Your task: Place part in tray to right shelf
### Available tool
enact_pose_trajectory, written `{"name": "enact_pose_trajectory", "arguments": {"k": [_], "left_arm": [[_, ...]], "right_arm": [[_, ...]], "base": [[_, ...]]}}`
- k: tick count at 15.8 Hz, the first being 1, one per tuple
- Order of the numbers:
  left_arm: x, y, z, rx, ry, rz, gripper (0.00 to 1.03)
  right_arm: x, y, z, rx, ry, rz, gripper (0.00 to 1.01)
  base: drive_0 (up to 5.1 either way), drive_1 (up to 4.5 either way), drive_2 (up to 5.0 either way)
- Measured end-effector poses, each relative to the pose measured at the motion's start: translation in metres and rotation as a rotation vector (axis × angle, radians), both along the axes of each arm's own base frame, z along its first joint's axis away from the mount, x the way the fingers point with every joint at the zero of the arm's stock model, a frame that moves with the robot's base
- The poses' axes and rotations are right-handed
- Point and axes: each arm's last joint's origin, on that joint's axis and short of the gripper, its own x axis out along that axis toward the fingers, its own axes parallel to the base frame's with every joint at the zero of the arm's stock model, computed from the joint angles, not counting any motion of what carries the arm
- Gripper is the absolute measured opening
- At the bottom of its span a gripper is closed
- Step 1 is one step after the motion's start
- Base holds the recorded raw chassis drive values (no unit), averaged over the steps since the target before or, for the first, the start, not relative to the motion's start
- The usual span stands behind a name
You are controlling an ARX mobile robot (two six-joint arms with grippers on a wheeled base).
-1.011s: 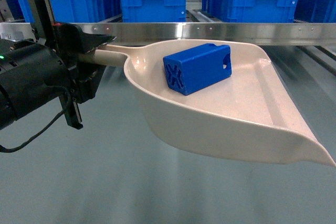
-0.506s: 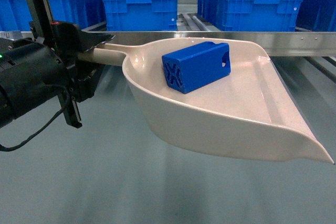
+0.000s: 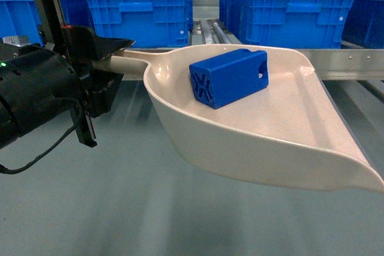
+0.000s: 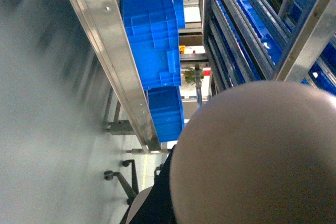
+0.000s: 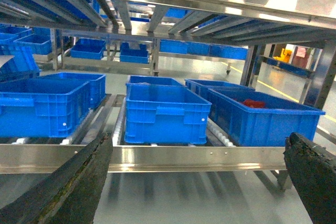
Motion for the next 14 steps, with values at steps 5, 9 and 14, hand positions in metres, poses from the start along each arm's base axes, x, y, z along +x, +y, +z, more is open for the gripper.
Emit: {"name": "enact_pose_trajectory", "arguments": {"k": [5, 9, 14], "left_arm": [[0.0003, 0.0009, 0.0000, 0.000, 0.000, 0.006, 0.14], [0.0004, 0.0012, 0.0000, 0.000, 0.000, 0.008, 0.14], [0.0003, 0.0012, 0.0001, 0.000, -0.001, 0.006, 0.14]], "right_arm": [[0.0001, 0.0000, 0.0000, 0.000, 0.000, 0.000, 0.98], [0.0002, 0.0000, -0.0003, -0.001, 0.003, 0.000, 0.98], [0.0002, 0.0000, -0.0002, 0.000, 0.001, 0.000, 0.98]], "base": [[0.2, 4.47, -4.0], [0.2, 4.47, -4.0], [0.1, 4.39, -4.2]]}}
